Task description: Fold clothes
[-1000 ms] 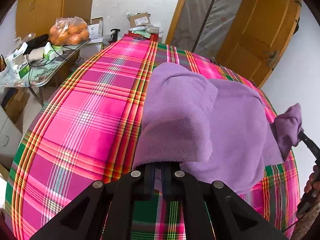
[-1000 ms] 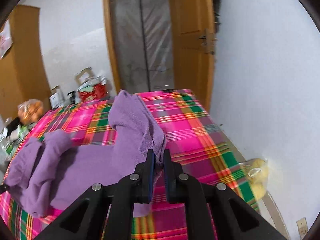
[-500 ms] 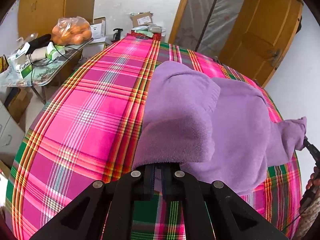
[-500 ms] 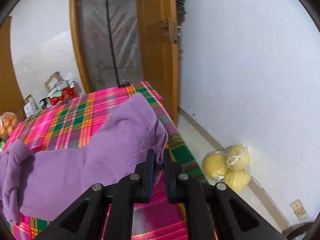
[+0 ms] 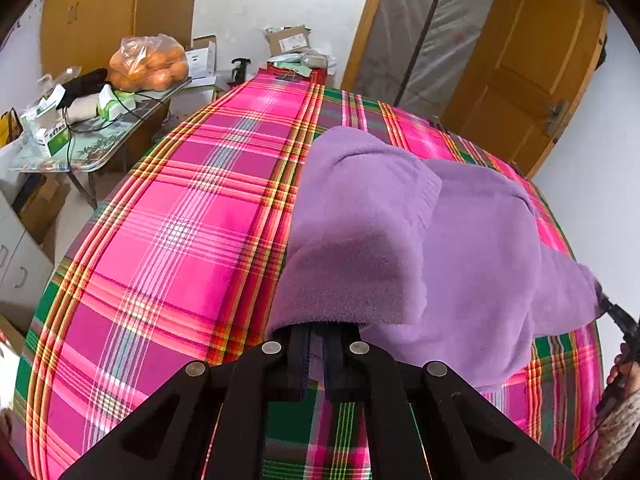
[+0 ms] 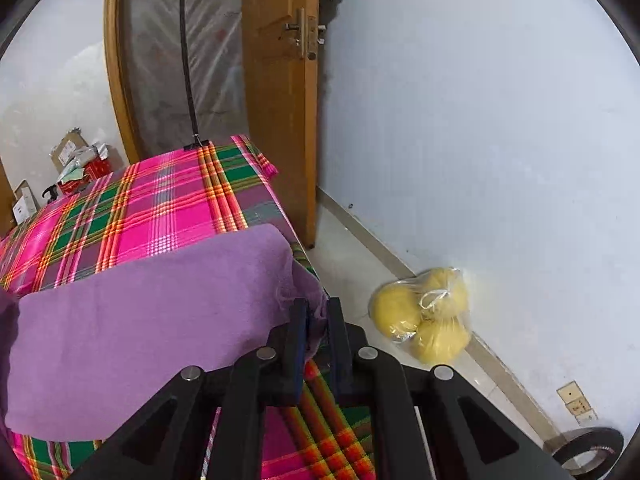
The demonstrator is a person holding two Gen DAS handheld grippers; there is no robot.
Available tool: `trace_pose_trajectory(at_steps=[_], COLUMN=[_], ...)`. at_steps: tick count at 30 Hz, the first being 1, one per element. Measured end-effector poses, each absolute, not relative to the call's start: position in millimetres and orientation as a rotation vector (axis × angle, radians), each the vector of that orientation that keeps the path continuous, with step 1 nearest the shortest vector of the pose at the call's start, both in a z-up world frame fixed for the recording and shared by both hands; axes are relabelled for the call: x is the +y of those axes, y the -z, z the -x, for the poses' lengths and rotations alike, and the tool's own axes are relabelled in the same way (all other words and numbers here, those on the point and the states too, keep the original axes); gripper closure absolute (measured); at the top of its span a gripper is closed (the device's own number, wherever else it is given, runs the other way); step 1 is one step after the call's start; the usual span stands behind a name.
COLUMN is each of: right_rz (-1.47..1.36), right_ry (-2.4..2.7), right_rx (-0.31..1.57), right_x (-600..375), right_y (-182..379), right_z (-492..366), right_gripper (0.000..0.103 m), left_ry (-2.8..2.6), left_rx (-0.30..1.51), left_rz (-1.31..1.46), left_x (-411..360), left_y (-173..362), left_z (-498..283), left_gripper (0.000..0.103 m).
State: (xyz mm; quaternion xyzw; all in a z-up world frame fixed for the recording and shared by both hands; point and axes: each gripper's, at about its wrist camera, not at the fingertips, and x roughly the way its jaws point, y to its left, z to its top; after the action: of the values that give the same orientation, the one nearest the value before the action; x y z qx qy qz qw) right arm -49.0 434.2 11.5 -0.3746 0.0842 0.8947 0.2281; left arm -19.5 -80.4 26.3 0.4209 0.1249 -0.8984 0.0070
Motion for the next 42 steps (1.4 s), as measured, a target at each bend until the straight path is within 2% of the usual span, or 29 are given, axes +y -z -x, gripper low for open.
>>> trace_pose_trajectory(at_steps=[13,17,22,23,26,33,40,42], right_rz=[1.005,0.967,1.061,1.09,1.219,1.417,1.391,1.398], right_ry=[-2.464,-2.615,-2.936,-3.0,-3.18,-3.353,-3.31,-3.267], right_rx=[0.214,0.179,0.226,0.238,0.257,0.044,-0.471,-0.523], right_x=[397,354,273,255,198,96,28,17], right_y=[-34,-54,-64,-64,-61,-41,-24,-20], right_z=[23,16,16,16,17,23,18,21], right_gripper=[0.09,0.089,0.089,0.088,0.076,0.057,0.054,0.054], left_ry=[2.817,2.772,2.758,2.771,2.812,2.91,2.969,2.971], left_rx=[0.491,0.539,0.586,0.58,0.562,0.528,0.517,0.528], left_rz=[-1.242,-1.202,-1.177,-1.179,-1.183,-1.226,-1.274,-1.284], left_x=[-107,-128,-145,-144,-141,-130,-121,-121], left_y=[-43,-43,-44,-44,-45,-45,-39,-37], left_z=[0,-7,-15,-15,-16,-15,-7,-5], left_gripper=[0.098,0.098,0.098,0.098,0.098,0.095,0.093,0.093])
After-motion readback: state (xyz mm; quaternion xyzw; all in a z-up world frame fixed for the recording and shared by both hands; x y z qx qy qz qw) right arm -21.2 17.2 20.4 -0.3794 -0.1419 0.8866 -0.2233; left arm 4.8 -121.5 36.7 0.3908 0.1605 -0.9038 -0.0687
